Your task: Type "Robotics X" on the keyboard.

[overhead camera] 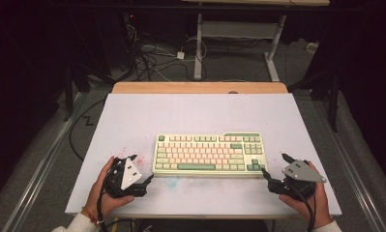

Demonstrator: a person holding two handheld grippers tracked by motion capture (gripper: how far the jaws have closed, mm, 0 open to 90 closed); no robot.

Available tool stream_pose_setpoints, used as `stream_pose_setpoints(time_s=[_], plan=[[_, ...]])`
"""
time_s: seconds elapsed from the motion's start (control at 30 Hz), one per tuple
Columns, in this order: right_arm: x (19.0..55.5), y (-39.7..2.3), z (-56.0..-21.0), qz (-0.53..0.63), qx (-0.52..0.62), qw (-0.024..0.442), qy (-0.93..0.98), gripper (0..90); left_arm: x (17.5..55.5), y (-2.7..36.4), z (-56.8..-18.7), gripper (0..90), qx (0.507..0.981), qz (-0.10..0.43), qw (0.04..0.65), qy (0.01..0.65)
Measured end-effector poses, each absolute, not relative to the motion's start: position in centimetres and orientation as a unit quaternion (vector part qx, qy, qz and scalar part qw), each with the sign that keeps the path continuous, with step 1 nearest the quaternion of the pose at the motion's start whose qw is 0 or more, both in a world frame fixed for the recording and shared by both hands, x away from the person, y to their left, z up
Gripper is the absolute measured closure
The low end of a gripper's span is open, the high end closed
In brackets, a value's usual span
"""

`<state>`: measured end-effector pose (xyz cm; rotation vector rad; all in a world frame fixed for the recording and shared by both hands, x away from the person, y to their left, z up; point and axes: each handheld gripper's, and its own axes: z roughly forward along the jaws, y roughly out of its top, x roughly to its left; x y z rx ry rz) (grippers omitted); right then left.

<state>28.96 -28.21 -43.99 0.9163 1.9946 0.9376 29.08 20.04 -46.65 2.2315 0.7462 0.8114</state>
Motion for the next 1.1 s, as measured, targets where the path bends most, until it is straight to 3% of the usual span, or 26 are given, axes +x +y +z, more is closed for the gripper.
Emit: stream_pose_setpoints(time_s=[1.1], plan=[[28.0,-27.9,-44.8,0.36,0.338,0.374,0.785,20.2,28.4,20.3,-46.9,15.6,0.852,0.3,0.324,0.281]])
